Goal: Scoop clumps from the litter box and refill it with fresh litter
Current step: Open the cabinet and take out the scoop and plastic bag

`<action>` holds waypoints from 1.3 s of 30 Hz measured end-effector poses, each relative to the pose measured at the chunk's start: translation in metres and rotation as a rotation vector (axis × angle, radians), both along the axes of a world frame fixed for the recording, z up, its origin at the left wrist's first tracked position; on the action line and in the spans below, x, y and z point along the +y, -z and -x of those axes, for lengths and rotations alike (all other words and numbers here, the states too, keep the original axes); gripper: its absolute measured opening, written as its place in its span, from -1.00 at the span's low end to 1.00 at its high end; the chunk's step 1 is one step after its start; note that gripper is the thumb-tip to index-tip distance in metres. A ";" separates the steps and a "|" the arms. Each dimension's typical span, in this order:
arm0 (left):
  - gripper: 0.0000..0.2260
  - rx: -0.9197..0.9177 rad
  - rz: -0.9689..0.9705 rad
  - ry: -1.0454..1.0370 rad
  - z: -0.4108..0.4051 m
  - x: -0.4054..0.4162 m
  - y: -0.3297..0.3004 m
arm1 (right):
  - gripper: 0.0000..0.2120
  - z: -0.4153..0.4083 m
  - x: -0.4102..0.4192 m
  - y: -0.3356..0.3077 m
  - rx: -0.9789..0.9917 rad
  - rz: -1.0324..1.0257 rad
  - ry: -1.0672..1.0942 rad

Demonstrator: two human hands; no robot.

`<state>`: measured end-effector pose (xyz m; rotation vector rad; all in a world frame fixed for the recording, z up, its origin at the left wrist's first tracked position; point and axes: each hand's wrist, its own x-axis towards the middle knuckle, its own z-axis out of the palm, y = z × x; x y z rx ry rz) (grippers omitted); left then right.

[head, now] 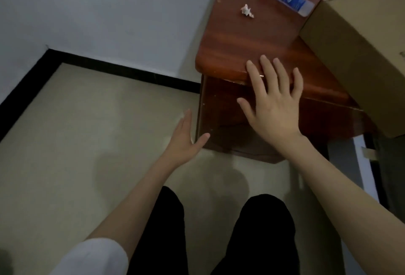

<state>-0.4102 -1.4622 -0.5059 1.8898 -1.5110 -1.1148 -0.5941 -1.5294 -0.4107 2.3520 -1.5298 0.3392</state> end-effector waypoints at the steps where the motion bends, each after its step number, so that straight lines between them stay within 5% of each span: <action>1: -0.25 0.045 0.024 -0.018 0.003 -0.005 0.011 | -0.38 0.000 -0.003 0.009 -0.019 0.079 -0.003; 7: -0.36 0.272 0.285 -0.019 0.028 -0.026 0.035 | -0.33 -0.001 -0.015 0.027 -0.023 0.294 -0.008; 21: -0.38 0.429 0.306 -0.199 0.037 -0.041 0.039 | -0.23 0.001 -0.009 0.021 0.015 0.225 -0.010; 33: -0.75 0.252 0.407 -0.228 0.019 -0.021 0.049 | -0.24 -0.002 -0.002 0.019 0.028 0.170 -0.006; 39: -0.93 0.137 0.464 -0.150 0.004 0.004 0.052 | -0.49 -0.003 0.045 0.071 -0.006 -0.040 -0.161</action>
